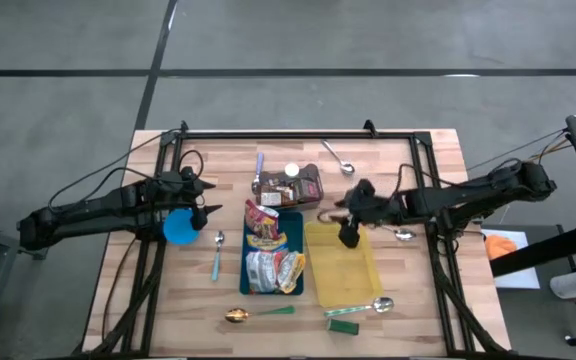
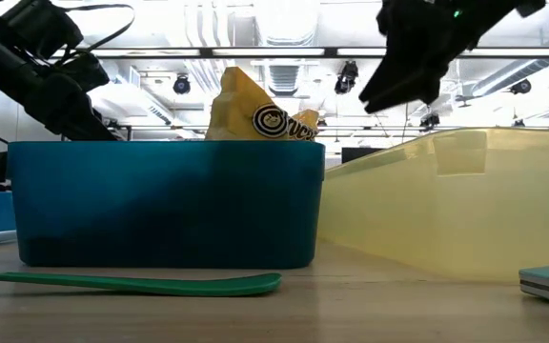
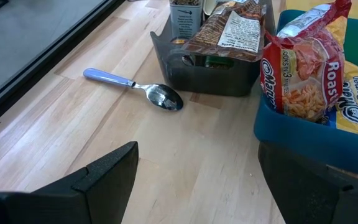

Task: Pick & Place Food Item
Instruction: Put the black spice can into the black bin

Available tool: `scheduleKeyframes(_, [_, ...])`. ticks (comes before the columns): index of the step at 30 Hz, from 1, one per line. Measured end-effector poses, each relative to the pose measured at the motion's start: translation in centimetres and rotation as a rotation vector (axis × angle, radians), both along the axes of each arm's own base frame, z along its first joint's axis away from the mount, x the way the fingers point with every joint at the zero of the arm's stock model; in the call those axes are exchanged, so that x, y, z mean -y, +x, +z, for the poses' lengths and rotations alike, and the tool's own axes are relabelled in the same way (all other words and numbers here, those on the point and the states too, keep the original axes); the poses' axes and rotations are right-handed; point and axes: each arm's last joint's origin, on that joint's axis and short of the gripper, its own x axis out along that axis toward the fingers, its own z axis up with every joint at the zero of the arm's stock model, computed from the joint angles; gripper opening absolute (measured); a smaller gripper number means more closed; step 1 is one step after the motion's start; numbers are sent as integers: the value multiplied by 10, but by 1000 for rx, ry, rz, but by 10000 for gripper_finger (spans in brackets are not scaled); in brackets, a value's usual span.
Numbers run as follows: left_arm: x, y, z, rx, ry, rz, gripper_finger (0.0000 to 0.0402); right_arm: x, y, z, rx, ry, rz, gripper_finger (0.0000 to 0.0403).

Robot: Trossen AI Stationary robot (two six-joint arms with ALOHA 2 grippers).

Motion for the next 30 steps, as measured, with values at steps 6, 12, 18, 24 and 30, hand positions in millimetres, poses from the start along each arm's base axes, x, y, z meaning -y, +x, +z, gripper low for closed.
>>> scheduleKeyframes(6, [0, 0, 0, 0, 0, 0, 336, -43, 10, 5, 13, -9, 140, 201])
scheduleKeyframes(12, [0, 0, 0, 0, 0, 0, 336, -92, 28, 7, -16, -30, 278, 201])
scheduleKeyframes(18, [0, 0, 0, 0, 0, 0, 336, -140, 45, 3, -125, -103, 345, 201])
scheduleKeyframes(24, [0, 0, 0, 0, 0, 0, 336, -178, 57, 4, -210, -167, 302, 201])
scheduleKeyframes(30, [0, 0, 0, 0, 0, -1, 336, -204, 57, 3, -292, -113, 253, 201])
